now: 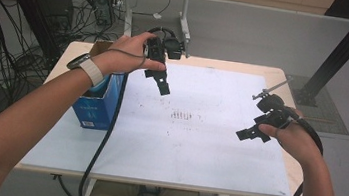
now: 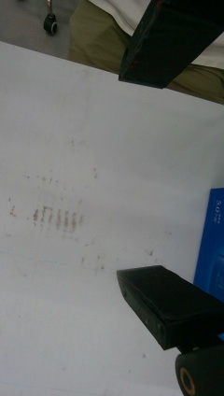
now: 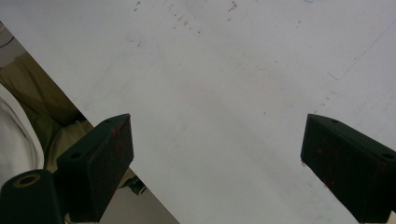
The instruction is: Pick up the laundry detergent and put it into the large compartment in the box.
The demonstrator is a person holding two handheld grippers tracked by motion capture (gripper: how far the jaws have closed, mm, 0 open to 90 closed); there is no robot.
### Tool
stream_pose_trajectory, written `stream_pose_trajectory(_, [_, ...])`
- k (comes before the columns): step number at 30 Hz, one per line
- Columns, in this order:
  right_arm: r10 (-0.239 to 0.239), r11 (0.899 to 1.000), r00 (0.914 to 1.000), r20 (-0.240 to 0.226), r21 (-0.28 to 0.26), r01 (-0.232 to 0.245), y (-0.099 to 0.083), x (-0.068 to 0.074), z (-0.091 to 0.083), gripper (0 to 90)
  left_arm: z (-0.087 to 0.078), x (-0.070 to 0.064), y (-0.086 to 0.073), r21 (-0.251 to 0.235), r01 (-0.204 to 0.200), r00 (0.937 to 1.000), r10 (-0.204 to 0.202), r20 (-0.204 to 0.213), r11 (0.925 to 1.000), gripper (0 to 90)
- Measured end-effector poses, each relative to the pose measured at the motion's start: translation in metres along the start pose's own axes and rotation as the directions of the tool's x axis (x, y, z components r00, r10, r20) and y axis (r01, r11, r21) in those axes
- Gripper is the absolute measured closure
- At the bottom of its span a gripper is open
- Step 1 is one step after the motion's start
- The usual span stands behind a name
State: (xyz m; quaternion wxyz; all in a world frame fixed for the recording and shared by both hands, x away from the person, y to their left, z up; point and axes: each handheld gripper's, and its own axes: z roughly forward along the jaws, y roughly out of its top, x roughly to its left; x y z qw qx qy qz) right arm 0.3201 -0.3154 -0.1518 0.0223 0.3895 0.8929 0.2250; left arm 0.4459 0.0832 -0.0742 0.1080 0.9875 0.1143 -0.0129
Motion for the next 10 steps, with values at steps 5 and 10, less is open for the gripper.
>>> stream_pose_trajectory(5, [0.002, 1.000, 1.0000, 0.001, -0.003, -0.002, -0.0008, -0.0002, -0.0004, 9.3, 0.0002, 0.0001, 0.0000, 0.001, 0.003, 1.0000, -0.003, -0.001, 1.0000, 6.2])
stream_pose_trajectory(10, [0.005, 1.000, 1.0000, 0.001, -0.006, -0.005, -0.0017, -0.0003, -0.0005, 9.3, -0.0002, 0.0008, -0.0013, -0.001, 0.010, 1.0000, -0.010, 0.000, 1.0000, 6.3])
